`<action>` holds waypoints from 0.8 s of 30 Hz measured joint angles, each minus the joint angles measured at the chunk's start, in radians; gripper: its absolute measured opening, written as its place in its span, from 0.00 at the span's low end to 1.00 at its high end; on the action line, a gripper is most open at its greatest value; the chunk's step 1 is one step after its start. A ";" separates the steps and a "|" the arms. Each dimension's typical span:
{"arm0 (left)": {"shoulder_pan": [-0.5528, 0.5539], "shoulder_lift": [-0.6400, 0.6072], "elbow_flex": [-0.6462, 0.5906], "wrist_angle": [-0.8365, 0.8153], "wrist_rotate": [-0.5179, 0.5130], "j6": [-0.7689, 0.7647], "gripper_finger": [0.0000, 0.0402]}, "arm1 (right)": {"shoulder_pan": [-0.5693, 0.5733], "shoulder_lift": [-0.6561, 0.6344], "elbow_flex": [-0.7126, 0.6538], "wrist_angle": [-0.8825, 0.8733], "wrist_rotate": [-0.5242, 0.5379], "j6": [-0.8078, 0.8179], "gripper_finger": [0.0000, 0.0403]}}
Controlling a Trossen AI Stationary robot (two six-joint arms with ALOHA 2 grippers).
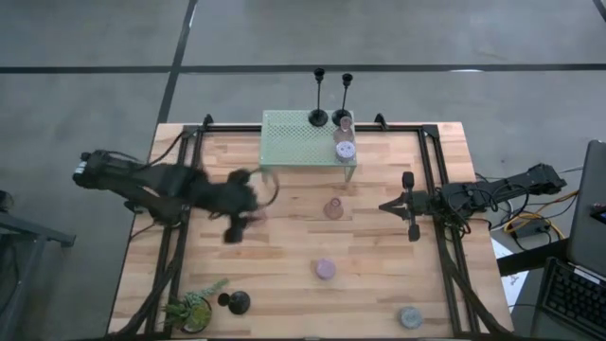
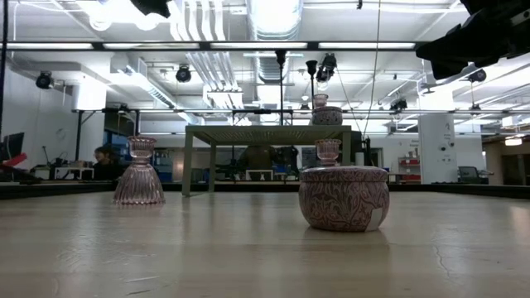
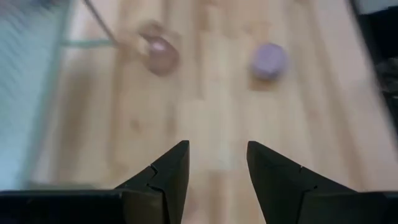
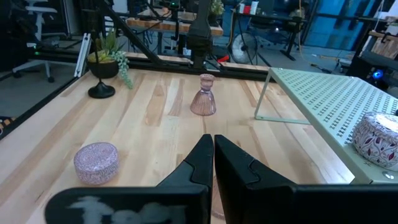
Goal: Pick & Place candle stick holders
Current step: Put the black candle holder on the shelf
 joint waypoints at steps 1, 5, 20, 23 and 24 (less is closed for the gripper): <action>-0.038 -0.021 -0.022 -0.002 -0.001 -0.051 0.41 | 0.000 0.000 0.000 0.000 0.000 0.000 0.02; -0.190 -0.096 -0.107 0.019 -0.005 -0.247 0.41 | 0.000 0.000 0.000 0.000 0.000 0.000 0.02; -0.606 -0.157 -0.367 0.245 -0.019 -0.669 0.41 | 0.000 0.000 0.000 0.000 0.000 0.000 0.02; -0.649 -0.157 -0.418 0.384 -0.034 -0.672 0.41 | 0.000 0.000 0.000 0.000 0.000 0.000 0.02; -0.659 -0.157 -0.436 0.416 -0.035 -0.675 0.41 | 0.000 0.000 0.000 0.000 0.000 0.000 0.02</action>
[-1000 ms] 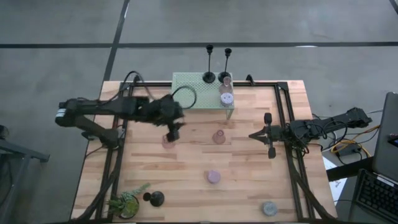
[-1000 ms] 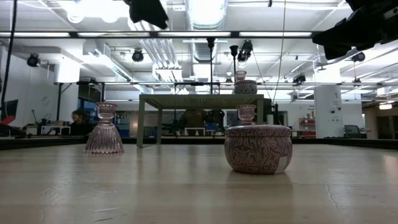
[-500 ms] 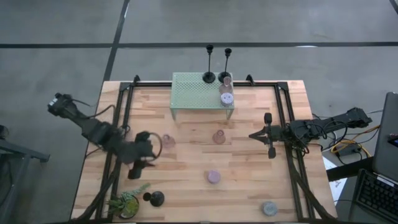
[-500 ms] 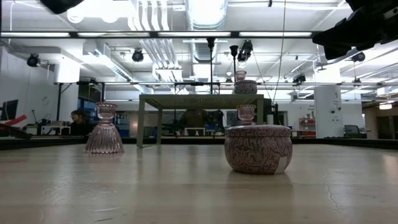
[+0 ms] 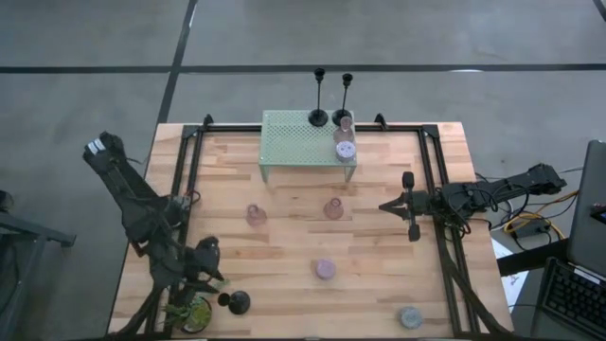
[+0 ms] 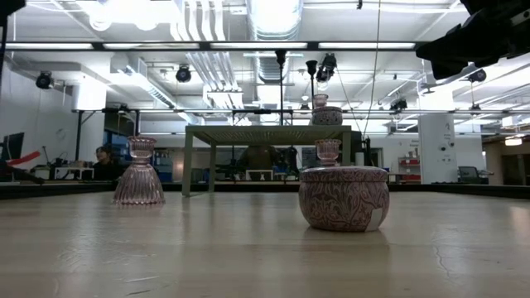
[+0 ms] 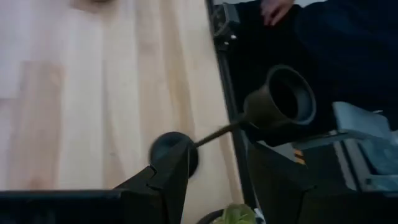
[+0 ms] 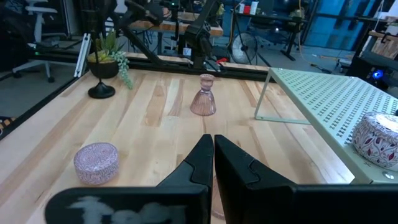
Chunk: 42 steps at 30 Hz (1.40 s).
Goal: Pick & Place candle stick holders
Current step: Put the black candle holder on the shelf
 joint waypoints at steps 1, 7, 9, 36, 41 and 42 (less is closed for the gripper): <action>-0.010 0.000 -0.016 0.024 0.000 -0.008 0.41 | 0.000 0.000 0.000 0.000 0.000 0.000 0.02; -0.039 0.002 -0.126 0.164 -0.026 -0.074 0.41 | 0.000 0.000 0.000 0.000 0.000 0.000 0.02; -0.040 0.006 -0.172 0.266 -0.045 -0.074 0.41 | 0.000 0.000 0.000 0.000 0.000 0.000 0.02; -0.047 0.140 -0.332 0.794 -0.079 0.023 0.39 | 0.000 0.000 0.000 0.000 0.000 0.000 0.02; -0.047 0.183 -0.298 0.794 -0.092 0.091 0.34 | 0.000 0.000 0.000 0.000 0.000 0.000 0.02; -0.047 0.190 -0.295 0.793 -0.095 0.099 0.32 | 0.000 0.000 0.000 0.000 0.000 0.000 0.02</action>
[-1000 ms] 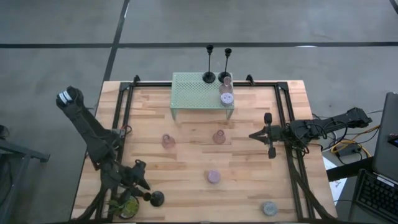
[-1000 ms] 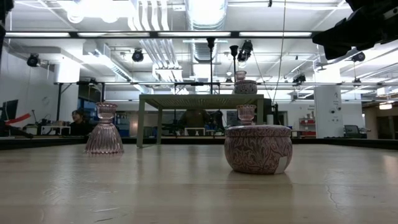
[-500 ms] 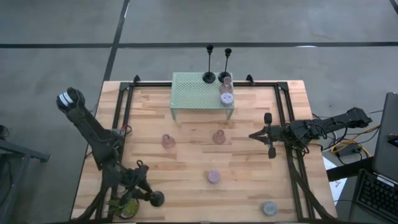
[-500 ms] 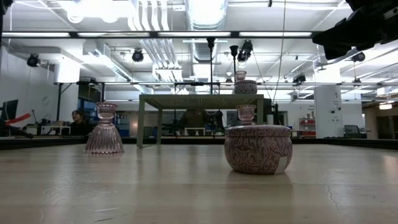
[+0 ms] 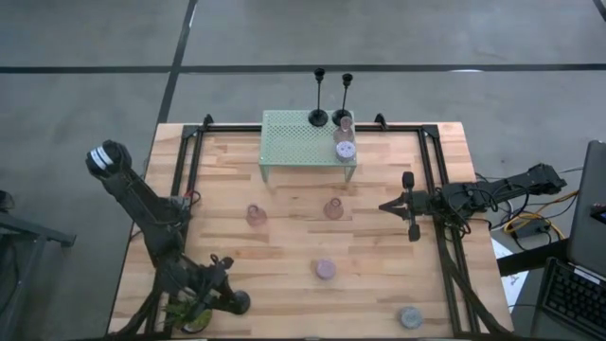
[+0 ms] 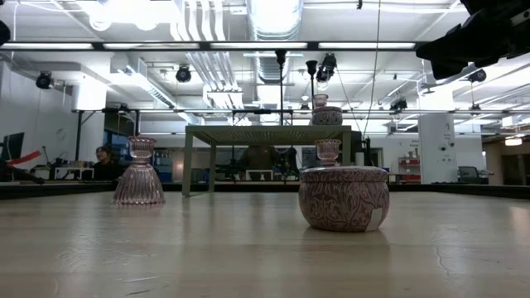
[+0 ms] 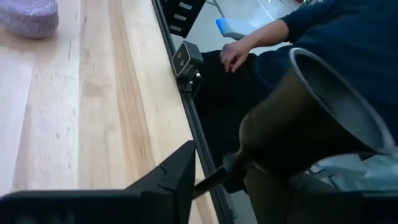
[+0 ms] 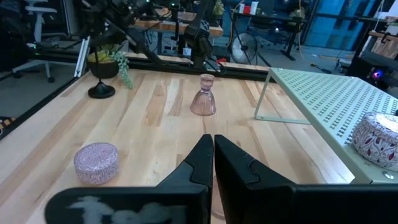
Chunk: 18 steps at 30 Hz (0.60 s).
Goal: Pick & Place candle stick holders
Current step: Put the black candle holder on the shelf
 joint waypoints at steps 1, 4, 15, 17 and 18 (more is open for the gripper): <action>0.000 0.006 0.004 0.000 -0.001 0.012 0.30 | 0.000 0.000 0.000 0.000 0.000 0.000 0.02; 0.000 0.011 0.008 -0.001 -0.015 0.038 0.22 | 0.000 0.000 0.000 0.000 0.000 0.000 0.02; 0.000 -0.021 0.003 -0.004 -0.173 0.151 0.06 | 0.000 0.000 0.000 0.000 0.000 0.000 0.02; 0.002 -0.026 0.003 -0.005 -0.241 0.155 0.07 | 0.000 0.000 0.000 0.000 0.000 0.000 0.02; 0.004 -0.030 0.003 -0.004 -0.273 0.167 0.08 | 0.000 0.000 0.000 0.000 0.000 0.000 0.02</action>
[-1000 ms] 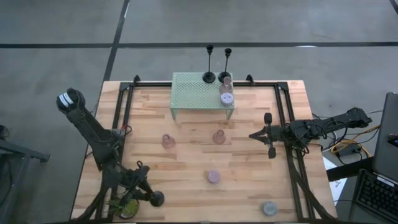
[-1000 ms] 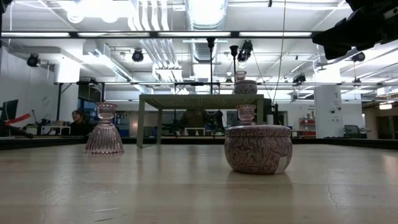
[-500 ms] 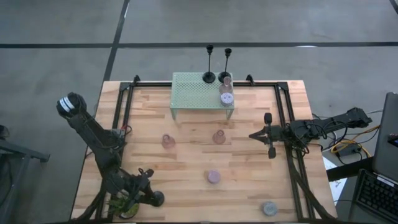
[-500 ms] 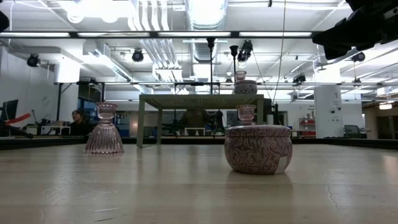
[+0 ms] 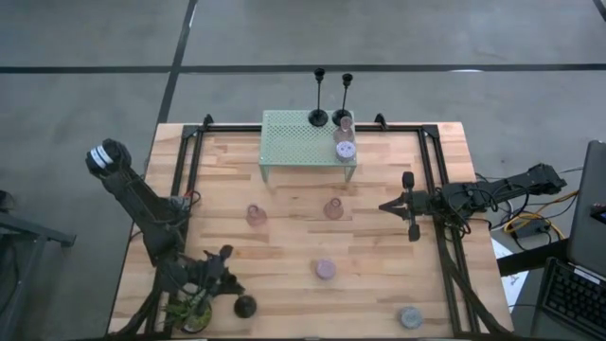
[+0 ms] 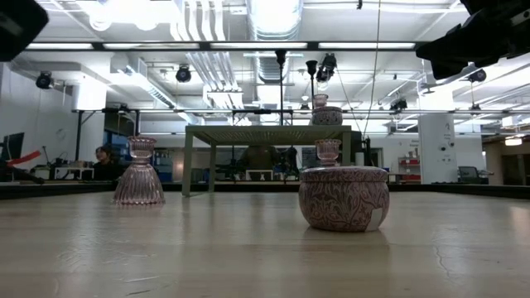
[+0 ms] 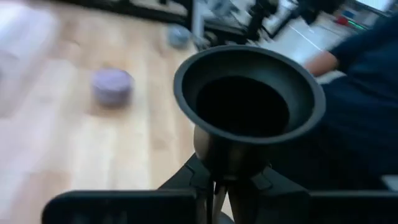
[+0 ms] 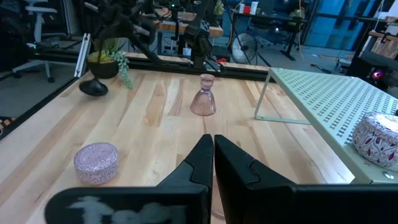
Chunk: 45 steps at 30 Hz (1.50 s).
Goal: Pick & Place candle stick holders
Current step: Put the black candle holder on the shelf
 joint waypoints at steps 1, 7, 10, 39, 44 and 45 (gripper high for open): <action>0.001 -0.002 0.000 0.002 -0.036 0.005 0.09 | 0.000 0.000 0.000 0.000 0.000 0.000 0.02; 0.020 -0.010 0.034 0.003 -0.318 0.051 0.07 | 0.000 0.000 0.000 0.000 0.000 0.000 0.02; 0.051 -0.010 0.072 0.002 -0.440 0.152 0.06 | 0.000 0.000 0.000 0.000 0.000 0.000 0.02; 1.261 -0.001 0.468 0.008 0.048 0.439 0.06 | 0.000 0.000 0.000 0.000 0.000 0.000 0.02; 1.413 0.074 0.471 0.014 0.132 0.367 0.09 | 0.000 0.000 0.000 0.000 0.000 0.000 0.02; 1.433 0.097 0.479 0.019 0.141 0.365 0.09 | 0.000 0.000 0.000 0.000 0.000 0.000 0.02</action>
